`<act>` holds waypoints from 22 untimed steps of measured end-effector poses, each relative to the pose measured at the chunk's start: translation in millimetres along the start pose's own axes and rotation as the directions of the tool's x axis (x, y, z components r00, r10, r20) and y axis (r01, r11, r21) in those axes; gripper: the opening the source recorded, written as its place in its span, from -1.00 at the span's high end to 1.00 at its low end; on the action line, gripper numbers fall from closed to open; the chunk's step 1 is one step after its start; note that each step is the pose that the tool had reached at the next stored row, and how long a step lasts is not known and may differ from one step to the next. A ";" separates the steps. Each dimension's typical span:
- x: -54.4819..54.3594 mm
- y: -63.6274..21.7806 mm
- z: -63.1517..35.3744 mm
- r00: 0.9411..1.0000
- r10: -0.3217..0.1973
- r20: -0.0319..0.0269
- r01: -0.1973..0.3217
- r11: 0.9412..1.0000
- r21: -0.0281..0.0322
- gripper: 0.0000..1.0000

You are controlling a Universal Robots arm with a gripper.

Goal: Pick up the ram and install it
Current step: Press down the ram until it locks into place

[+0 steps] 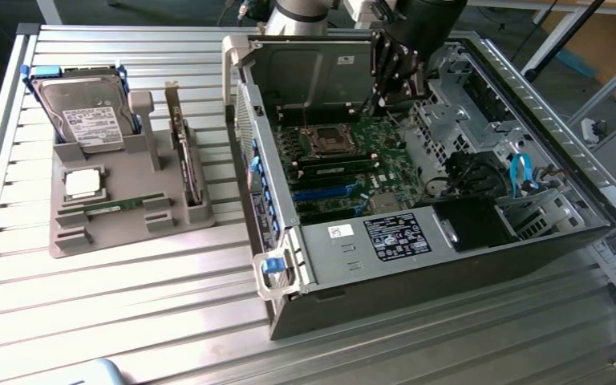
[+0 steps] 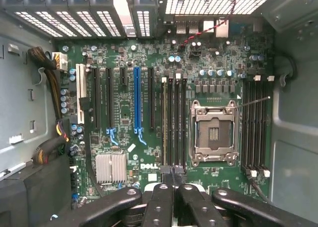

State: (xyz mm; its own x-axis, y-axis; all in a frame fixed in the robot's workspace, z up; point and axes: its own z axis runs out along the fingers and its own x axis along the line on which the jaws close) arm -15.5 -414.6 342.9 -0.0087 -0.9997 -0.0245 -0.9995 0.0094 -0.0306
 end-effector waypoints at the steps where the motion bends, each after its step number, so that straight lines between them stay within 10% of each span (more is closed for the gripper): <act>1: 0.0 0.0 -0.2 1.000 0.000 0.000 0.000 1.000 0.000 0.80; 15: 0.0 0.0 -0.3 1.000 0.000 0.000 0.000 1.000 0.001 0.80; 22: 0.0 0.0 -0.3 0.995 0.101 -0.003 -0.101 0.995 0.004 0.80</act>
State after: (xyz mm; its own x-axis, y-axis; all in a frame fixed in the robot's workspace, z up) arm -15.5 -414.6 343.2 -0.1092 -0.9937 -0.0246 -0.9934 0.1100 -0.0315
